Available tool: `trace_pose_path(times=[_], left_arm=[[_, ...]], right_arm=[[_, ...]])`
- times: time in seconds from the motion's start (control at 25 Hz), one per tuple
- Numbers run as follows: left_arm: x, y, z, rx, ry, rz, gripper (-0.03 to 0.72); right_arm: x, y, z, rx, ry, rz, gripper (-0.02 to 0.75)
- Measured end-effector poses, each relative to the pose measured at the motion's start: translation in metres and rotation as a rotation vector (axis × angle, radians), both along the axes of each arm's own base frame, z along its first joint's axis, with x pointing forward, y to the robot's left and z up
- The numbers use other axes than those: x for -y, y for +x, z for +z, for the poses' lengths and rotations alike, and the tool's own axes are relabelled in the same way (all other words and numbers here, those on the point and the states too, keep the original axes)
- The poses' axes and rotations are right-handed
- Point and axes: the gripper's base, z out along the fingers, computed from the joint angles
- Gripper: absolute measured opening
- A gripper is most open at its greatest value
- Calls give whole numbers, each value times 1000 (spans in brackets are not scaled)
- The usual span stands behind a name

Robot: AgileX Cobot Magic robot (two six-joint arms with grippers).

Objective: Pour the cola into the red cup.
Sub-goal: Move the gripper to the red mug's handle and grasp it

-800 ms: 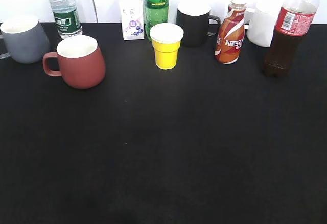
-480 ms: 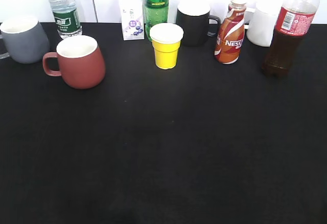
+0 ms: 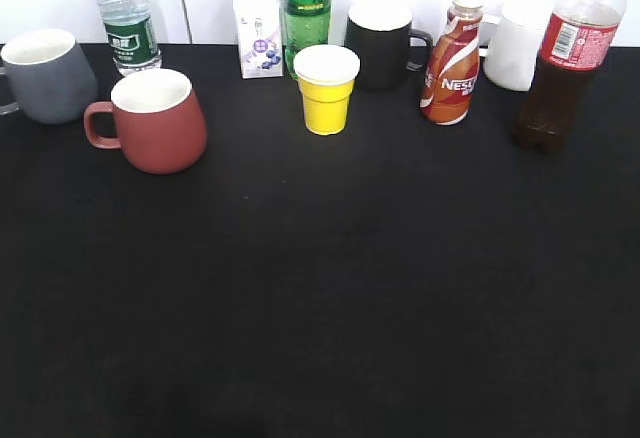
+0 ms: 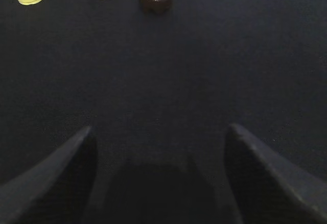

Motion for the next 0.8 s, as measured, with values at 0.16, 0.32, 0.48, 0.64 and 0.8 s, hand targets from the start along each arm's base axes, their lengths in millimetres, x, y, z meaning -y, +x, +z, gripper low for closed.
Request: trace_pose_path(times=[0.16,0.32,0.48,0.64,0.8], left_arm=[[31,50,-57,-133,-51,-61,459],[34,69,-116,-202,-30,-34,447],[36,82,-163,-278,2,-21,444],[37,91,-179,-162,3,-8,445],[34,98,-189,-134,7,7,445]], right_arm=[[0,0,0,0,0,0,585],[0,0,0,0,0,0,585],[0,0,0,0,0,0,585],[0,0,0,0,0,0,585],[0,0,0,0,0,0,585]])
